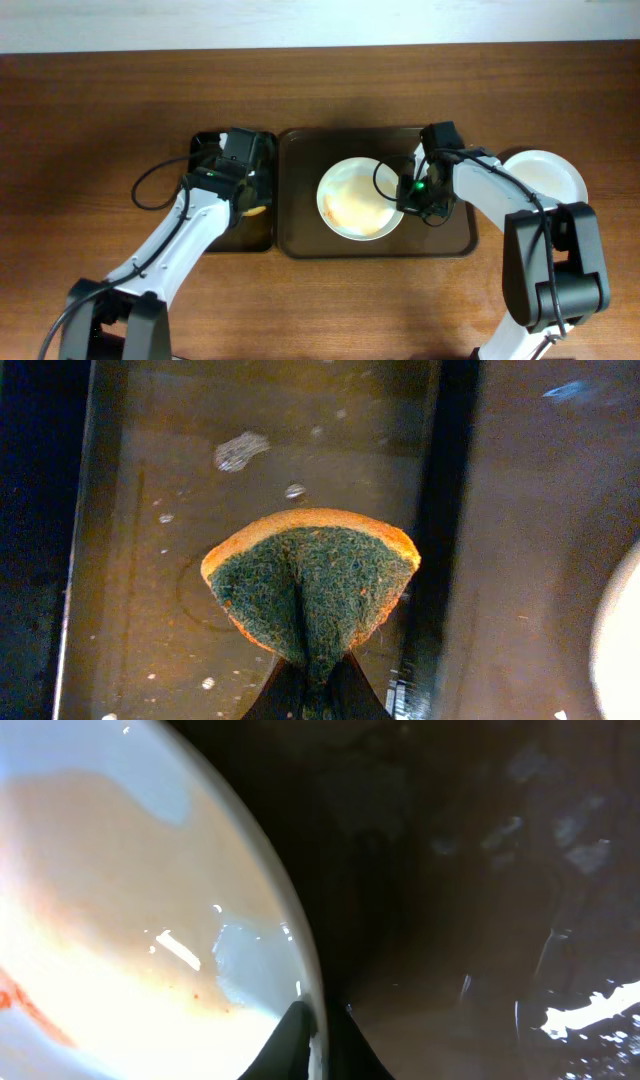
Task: Clean dirty plates on tray and stack at the side
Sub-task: 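Scrub the last plate with the sponge in the left gripper, then lower the sponge into the water tray and release it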
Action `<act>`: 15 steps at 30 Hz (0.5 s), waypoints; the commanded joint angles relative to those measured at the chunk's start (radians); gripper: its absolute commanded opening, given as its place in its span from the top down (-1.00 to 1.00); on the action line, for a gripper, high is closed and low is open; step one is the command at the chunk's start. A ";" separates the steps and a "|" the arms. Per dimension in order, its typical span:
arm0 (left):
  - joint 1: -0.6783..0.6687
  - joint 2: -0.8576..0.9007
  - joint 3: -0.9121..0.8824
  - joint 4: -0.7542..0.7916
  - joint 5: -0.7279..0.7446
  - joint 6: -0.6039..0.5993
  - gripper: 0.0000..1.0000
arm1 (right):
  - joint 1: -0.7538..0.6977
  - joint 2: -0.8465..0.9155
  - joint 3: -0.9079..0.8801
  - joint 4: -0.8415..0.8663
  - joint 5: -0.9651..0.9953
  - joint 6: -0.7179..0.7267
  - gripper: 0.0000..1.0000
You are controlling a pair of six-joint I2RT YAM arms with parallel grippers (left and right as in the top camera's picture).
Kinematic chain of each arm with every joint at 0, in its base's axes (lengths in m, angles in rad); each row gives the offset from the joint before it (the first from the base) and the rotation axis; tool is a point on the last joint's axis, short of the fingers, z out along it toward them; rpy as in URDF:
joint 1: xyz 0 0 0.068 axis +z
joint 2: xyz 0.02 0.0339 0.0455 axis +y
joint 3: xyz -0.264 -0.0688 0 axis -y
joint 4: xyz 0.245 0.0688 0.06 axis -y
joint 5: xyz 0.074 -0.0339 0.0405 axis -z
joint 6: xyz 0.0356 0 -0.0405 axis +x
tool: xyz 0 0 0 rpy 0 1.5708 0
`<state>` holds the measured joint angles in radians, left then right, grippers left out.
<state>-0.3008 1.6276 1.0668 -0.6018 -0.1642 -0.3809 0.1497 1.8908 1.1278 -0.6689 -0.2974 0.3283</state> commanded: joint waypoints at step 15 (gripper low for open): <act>0.320 0.225 -0.021 0.114 0.606 0.328 1.00 | 0.008 0.013 -0.024 -0.008 0.018 -0.005 0.92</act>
<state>0.0246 1.8290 1.0523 -0.5144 0.0593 -0.2474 0.1493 1.8896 1.1275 -0.6674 -0.3038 0.3328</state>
